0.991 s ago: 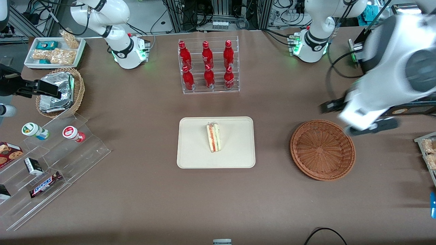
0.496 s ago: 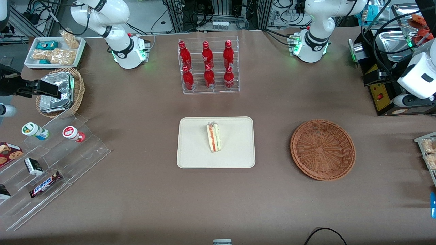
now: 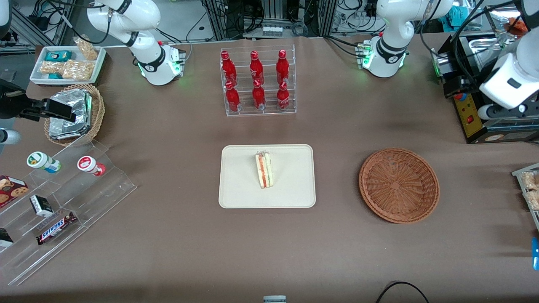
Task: Place sandwich from basket to tray
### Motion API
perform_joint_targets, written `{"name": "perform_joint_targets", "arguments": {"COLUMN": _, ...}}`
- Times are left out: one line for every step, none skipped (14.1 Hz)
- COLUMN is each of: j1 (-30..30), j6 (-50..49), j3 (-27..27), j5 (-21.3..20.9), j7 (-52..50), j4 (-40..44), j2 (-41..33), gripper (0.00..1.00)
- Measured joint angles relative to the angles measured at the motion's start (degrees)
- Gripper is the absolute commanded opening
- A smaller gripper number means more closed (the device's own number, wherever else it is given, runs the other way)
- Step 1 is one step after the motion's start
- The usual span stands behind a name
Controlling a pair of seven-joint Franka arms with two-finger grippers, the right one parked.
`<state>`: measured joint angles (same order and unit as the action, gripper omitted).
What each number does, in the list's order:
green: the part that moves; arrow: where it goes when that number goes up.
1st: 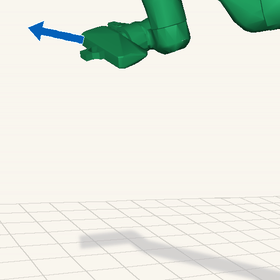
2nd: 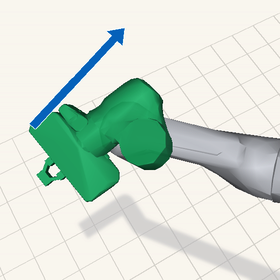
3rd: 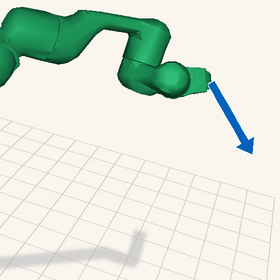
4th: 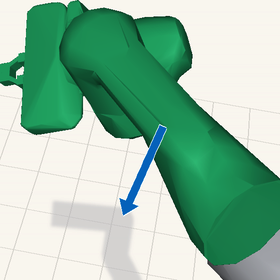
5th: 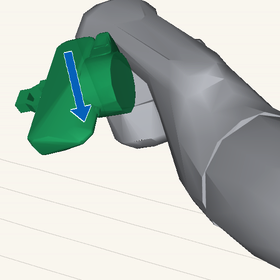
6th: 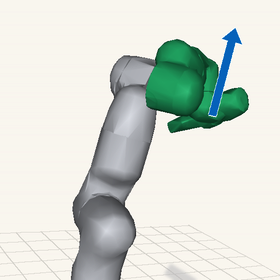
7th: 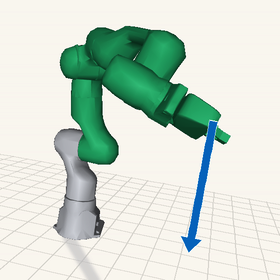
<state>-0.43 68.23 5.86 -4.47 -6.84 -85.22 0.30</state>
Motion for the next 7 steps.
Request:
{"name": "perform_joint_targets", "arguments": {"j1": 0.0, "j6": 0.0, "j3": 0.0, "j5": 0.0, "j7": 0.0, "j4": -0.2, "j2": -0.5, "gripper": 1.0}}
{"name": "perform_joint_targets", "arguments": {"j1": 0.0, "j6": 0.1, "j3": 0.1, "j5": 0.0, "j7": 0.0, "j4": -0.1, "j2": -0.7, "gripper": 1.0}}
{"name": "perform_joint_targets", "arguments": {"j1": 0.0, "j6": 0.1, "j3": 0.2, "j5": 0.0, "j7": 0.0, "j4": 0.0, "j2": -0.8, "gripper": 1.0}}
{"name": "perform_joint_targets", "arguments": {"j1": 0.0, "j6": 0.1, "j3": 0.3, "j5": 0.0, "j7": 0.0, "j4": 0.1, "j2": -0.9, "gripper": 1.0}}
{"name": "perform_joint_targets", "arguments": {"j1": 0.0, "j6": 0.1, "j3": 0.6, "j5": 0.0, "j7": 0.0, "j4": 0.1, "j2": -1.0, "gripper": 1.0}}
{"name": "perform_joint_targets", "arguments": {"j1": 0.1, "j6": 0.1, "j3": 1.0, "j5": 0.0, "j7": 0.0, "j4": 0.1, "j2": -1.1, "gripper": 1.0}}
{"name": "perform_joint_targets", "arguments": {"j1": 0.7, "j6": 0.1, "j3": 1.8, "j5": 0.0, "j7": -0.1, "j4": 0.2, "j2": -1.2, "gripper": 1.0}}
